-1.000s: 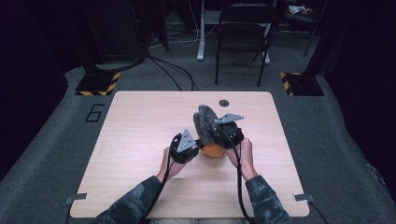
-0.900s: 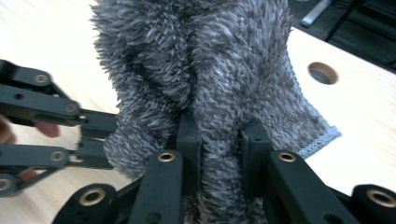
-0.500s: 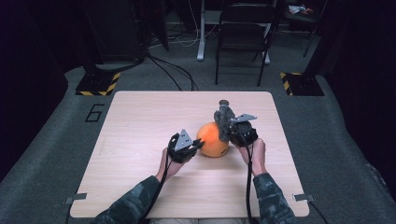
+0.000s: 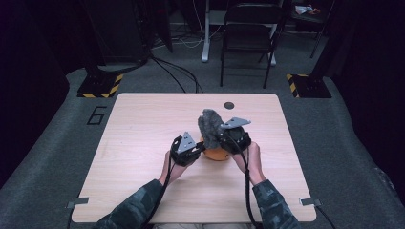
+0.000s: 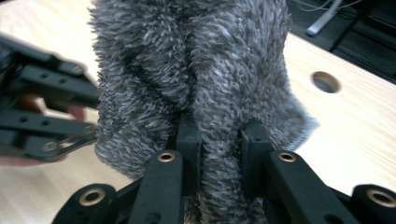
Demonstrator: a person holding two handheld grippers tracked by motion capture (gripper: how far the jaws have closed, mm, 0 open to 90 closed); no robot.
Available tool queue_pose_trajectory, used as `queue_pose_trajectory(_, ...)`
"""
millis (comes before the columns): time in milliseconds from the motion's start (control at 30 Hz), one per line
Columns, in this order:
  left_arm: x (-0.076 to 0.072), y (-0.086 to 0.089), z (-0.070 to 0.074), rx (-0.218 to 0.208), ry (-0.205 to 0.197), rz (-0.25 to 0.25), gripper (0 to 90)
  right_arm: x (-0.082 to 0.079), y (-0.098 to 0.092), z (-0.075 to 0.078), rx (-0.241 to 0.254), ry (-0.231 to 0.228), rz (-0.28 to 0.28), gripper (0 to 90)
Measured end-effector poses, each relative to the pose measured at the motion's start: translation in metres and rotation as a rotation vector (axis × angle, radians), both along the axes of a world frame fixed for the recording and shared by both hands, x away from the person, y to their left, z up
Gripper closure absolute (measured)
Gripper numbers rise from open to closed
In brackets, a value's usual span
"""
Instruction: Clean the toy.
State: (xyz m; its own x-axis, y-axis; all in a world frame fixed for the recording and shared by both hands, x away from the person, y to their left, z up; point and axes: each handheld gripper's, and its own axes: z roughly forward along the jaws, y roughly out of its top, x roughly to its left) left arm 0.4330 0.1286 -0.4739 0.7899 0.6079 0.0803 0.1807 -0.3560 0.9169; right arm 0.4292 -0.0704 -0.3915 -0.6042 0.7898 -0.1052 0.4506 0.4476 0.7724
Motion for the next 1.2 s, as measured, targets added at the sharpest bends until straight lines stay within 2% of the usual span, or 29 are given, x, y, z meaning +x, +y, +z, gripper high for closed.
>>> queue_pose_trajectory(33,0.0,0.0,0.0,0.0,0.0,0.0,82.8,0.0,0.0,0.0,0.0,0.0,0.0,73.8)
queue_pose_trajectory(67,0.0,0.0,0.0,-0.001,0.002,0.0,82.9,-0.001,0.007,-0.005,-0.031,0.016,0.003,73.9)
queue_pose_trajectory(100,-0.001,0.0,0.0,0.0,0.002,-0.002,82.9,-0.001,0.007,-0.005,-0.031,0.016,0.003,73.9)
queue_pose_trajectory(167,-0.001,-0.001,0.0,0.013,-0.006,-0.003,83.0,0.002,0.009,-0.012,-0.061,0.021,0.015,74.0)
queue_pose_trajectory(300,-0.001,-0.001,0.0,0.014,-0.004,0.0,83.2,0.004,0.009,-0.015,-0.071,0.014,0.011,74.0)
queue_pose_trajectory(400,-0.002,-0.001,-0.001,0.021,-0.002,0.003,83.1,0.007,0.007,-0.018,-0.069,0.014,-0.014,74.1)
queue_pose_trajectory(433,-0.002,-0.001,-0.001,0.022,-0.006,0.004,83.2,0.009,0.004,-0.018,-0.078,0.002,-0.01,74.1)
queue_pose_trajectory(467,-0.002,-0.001,-0.001,0.021,-0.005,0.01,83.2,0.011,0.0,-0.019,-0.071,0.006,-0.038,74.1)
queue_pose_trajectory(567,-0.001,0.0,-0.001,0.02,0.003,0.012,83.1,0.014,-0.007,-0.021,-0.069,0.004,-0.063,74.0)
queue_pose_trajectory(600,-0.001,0.0,-0.001,0.025,0.004,0.012,83.1,0.017,-0.013,-0.023,-0.047,0.019,-0.093,74.1)
queue_pose_trajectory(767,0.0,0.001,-0.002,0.017,0.01,0.021,83.1,0.021,-0.019,-0.027,-0.046,0.018,-0.121,74.0)
queue_pose_trajectory(1000,0.0,0.008,-0.002,0.051,0.026,0.026,82.8,0.028,-0.027,-0.036,-0.03,0.038,-0.168,73.9)
queue_pose_trajectory(1033,0.0,0.009,-0.002,0.062,0.026,0.025,82.8,0.029,-0.029,-0.037,-0.019,0.045,-0.174,73.9)
queue_pose_trajectory(1067,0.001,0.012,-0.002,0.058,0.034,0.052,82.7,0.032,-0.031,-0.04,-0.003,0.053,-0.191,73.8)
queue_pose_trajectory(1100,0.001,0.012,-0.002,0.058,0.034,0.052,82.6,0.032,-0.031,-0.04,-0.003,0.053,-0.191,73.8)
queue_pose_trajectory(1133,0.001,0.014,-0.002,0.055,0.047,0.059,82.6,0.034,-0.036,-0.041,0.038,0.066,-0.195,73.7)
queue_pose_trajectory(1200,0.002,0.016,-0.003,0.05,0.06,0.085,82.5,0.035,-0.04,-0.041,0.046,0.069,-0.201,73.6)
